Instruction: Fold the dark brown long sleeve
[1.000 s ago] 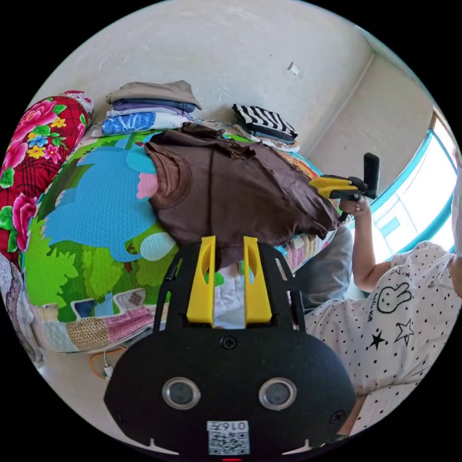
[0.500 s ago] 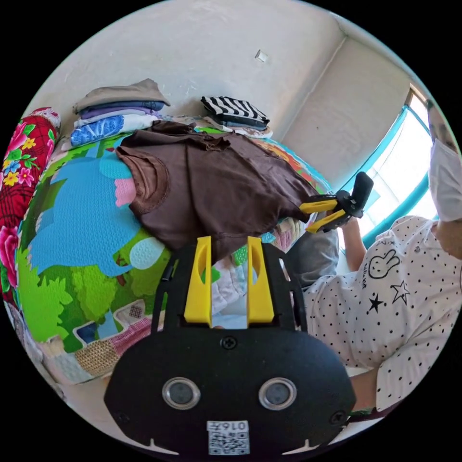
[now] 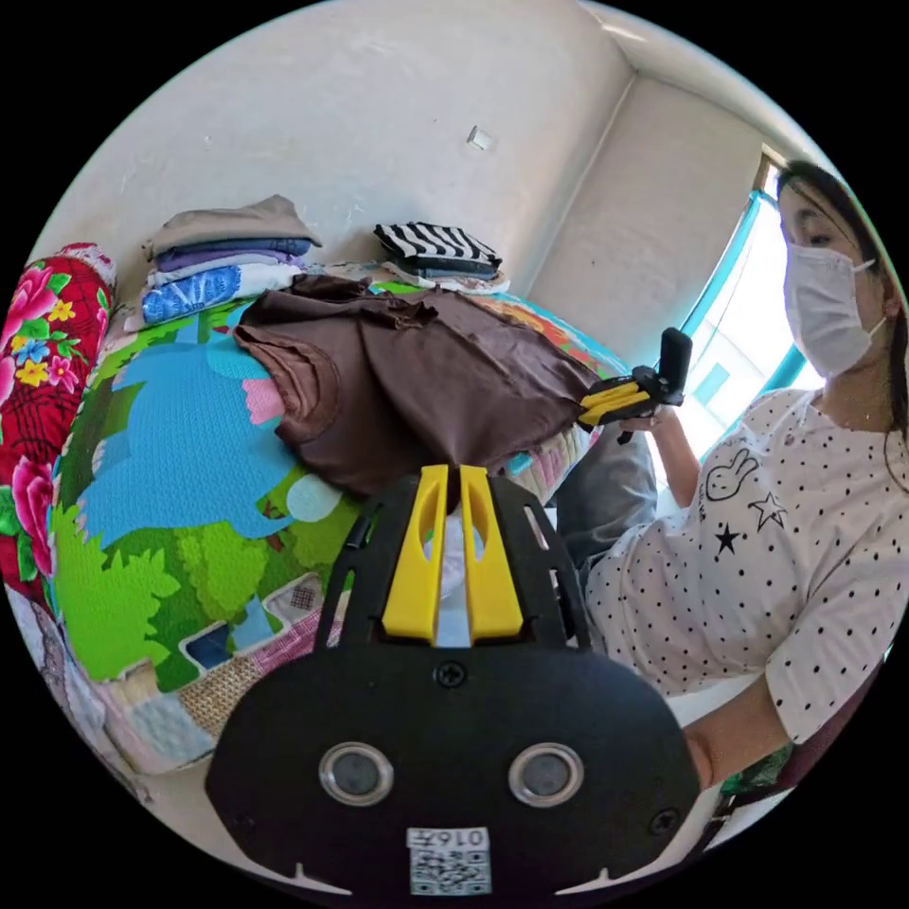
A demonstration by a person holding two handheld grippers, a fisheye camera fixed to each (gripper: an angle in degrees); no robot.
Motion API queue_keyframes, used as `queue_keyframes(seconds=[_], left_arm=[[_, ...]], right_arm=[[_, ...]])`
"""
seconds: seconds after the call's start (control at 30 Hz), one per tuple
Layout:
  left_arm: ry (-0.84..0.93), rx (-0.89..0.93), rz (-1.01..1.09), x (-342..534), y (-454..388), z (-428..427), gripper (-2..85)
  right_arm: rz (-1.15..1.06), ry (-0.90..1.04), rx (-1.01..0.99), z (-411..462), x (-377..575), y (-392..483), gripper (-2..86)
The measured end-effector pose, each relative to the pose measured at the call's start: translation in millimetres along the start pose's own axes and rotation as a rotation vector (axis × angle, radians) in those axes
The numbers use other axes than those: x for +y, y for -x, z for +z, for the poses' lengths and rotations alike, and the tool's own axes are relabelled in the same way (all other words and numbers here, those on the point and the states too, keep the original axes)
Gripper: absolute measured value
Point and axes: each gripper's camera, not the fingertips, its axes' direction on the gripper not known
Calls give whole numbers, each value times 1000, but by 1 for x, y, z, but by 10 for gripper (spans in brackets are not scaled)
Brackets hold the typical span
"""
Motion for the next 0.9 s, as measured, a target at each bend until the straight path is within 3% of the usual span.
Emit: queue_keyframes(seconds=[0.13,0.2,0.33,0.43,0.6,0.73,0.8,0.9], left_arm=[[52,-16,86,3,-8,7,-4],[11,-76,205,11,-25,2,-4],[-82,-96,295,25,-41,-11,-3],[-49,-119,341,30,-50,-8,1],[131,-220,252,20,-60,-4,16],[98,-254,212,14,-67,-16,28],[50,-227,188,9,-65,-15,40],[116,-118,92,0,-46,4,62]], right_arm=[[-81,70,49,27,5,17,12],[-43,-17,109,27,10,19,12],[-24,-35,26,34,26,18,14],[-71,-8,12,48,38,25,19],[-69,65,35,70,49,30,42],[-68,61,-36,69,56,27,68],[-43,9,-51,63,57,23,75],[0,-76,-98,61,56,17,73]])
